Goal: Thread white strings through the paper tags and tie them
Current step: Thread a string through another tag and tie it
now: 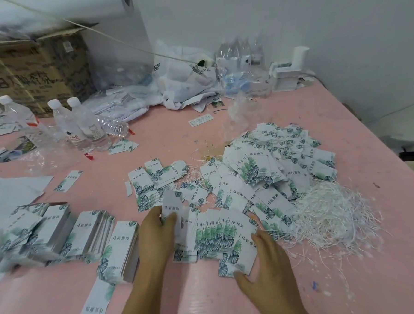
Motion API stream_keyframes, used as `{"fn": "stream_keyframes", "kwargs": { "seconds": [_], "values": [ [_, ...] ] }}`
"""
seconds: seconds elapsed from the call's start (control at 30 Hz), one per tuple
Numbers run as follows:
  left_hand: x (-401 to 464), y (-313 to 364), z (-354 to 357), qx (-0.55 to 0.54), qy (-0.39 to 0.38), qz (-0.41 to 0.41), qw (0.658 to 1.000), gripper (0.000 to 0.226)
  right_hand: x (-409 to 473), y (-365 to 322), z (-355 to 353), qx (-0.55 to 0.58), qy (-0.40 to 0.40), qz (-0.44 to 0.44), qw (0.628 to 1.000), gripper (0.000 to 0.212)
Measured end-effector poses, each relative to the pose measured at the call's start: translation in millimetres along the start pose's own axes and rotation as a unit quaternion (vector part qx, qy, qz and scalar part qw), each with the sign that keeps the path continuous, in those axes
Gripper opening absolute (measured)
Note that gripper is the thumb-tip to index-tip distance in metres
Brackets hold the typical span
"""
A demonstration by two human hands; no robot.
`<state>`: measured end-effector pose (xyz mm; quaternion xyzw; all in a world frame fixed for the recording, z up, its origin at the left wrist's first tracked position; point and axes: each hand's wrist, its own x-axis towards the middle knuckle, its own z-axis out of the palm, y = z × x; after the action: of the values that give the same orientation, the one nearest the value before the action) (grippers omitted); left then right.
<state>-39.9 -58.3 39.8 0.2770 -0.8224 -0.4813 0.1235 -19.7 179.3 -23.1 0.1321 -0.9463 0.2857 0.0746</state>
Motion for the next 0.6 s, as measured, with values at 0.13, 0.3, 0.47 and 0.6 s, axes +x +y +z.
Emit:
{"fn": "stream_keyframes", "kwargs": {
  "seconds": [0.13,0.3,0.47,0.6],
  "values": [
    [-42.8,8.2,7.3,-0.305,-0.071,-0.111,0.943,0.021,-6.0,6.4,2.9,-0.061,0.010,-0.060,0.996,0.068],
    [-90.1,1.8,28.4,-0.404,-0.120,-0.201,0.885,0.027,-12.8,3.2,-6.5,-0.015,0.057,-0.103,0.993,0.035],
    [-104.2,1.8,39.8,-0.435,-0.132,-0.238,0.858,0.024,-13.4,9.6,-18.9,0.087,0.144,-0.060,0.984,0.029],
    [-108.0,3.5,46.5,-0.486,-0.140,-0.261,0.822,0.032,-16.3,19.5,-22.4,0.145,0.205,-0.062,0.966,0.030]
  ]
}}
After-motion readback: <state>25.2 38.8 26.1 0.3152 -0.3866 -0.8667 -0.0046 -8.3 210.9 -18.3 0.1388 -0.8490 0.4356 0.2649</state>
